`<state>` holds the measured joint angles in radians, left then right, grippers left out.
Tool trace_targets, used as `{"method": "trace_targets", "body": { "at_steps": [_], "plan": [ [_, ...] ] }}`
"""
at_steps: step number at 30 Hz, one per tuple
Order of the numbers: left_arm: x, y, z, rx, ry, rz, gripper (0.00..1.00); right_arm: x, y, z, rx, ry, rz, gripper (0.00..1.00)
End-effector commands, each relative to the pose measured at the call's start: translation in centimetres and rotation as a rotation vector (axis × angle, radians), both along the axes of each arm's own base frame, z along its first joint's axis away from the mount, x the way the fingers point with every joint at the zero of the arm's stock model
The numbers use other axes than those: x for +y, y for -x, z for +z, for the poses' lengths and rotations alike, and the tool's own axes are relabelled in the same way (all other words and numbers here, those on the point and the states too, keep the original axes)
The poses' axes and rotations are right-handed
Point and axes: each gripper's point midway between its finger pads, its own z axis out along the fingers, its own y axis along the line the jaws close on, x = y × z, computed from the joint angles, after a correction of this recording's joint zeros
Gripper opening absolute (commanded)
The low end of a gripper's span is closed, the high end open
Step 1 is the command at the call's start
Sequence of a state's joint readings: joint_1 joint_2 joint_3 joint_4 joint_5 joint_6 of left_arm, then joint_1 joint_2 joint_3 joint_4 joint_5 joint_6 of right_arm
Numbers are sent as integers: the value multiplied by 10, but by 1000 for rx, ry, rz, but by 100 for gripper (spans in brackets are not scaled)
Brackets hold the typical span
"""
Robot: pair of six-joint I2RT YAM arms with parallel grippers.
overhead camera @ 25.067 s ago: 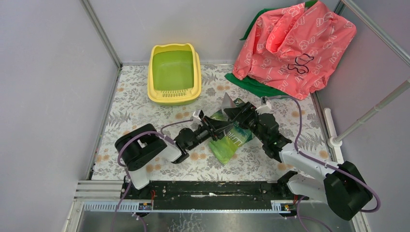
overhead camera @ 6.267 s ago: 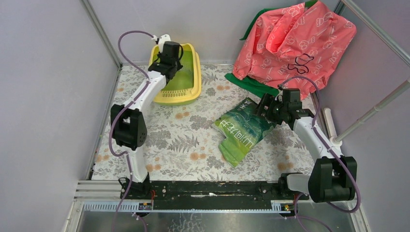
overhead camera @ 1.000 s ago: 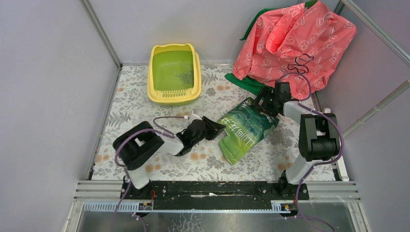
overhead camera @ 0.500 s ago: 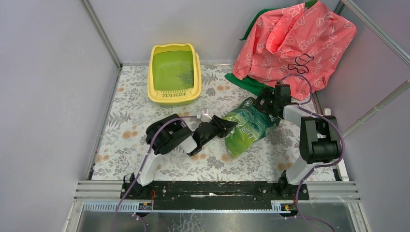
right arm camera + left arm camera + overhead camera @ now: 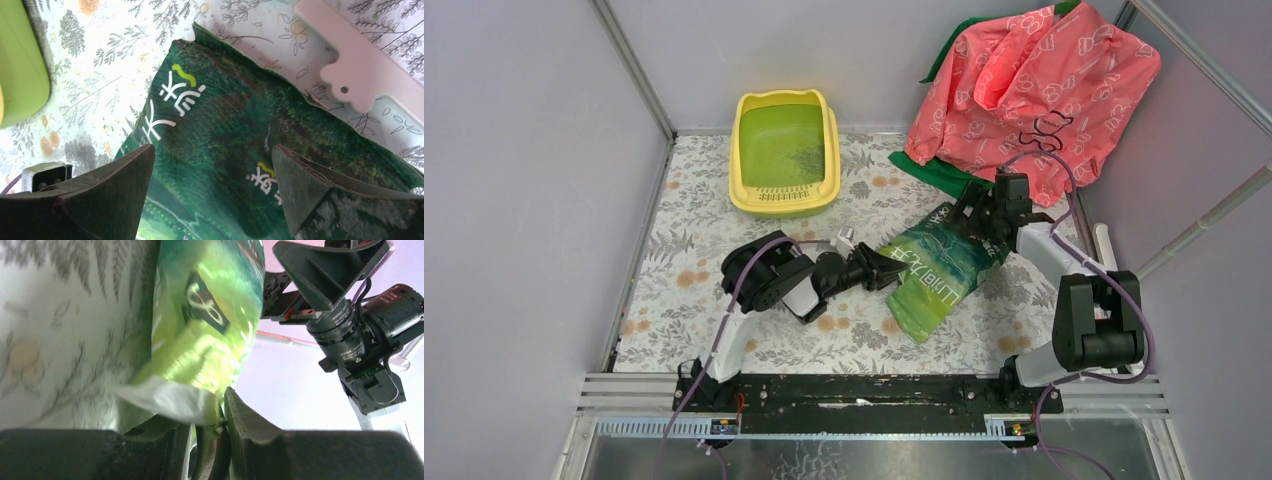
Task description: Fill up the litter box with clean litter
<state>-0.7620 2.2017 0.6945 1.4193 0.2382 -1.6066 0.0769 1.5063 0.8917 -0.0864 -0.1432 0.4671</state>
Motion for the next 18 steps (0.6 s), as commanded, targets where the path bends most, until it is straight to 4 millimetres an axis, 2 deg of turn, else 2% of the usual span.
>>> {"method": "trace_targets", "body": {
  "at_steps": [1, 10, 18],
  "plan": [
    [11, 26, 59, -89, 160, -103, 0, 14, 22, 11, 34, -30, 57, 95],
    [39, 39, 53, -17, 135, -95, 0, 14, 29, 17, 29, -26, 64, 95],
    [76, 49, 22, 31, 44, -51, 0, 13, 34, 12, 35, -22, 66, 95]
  ]
}}
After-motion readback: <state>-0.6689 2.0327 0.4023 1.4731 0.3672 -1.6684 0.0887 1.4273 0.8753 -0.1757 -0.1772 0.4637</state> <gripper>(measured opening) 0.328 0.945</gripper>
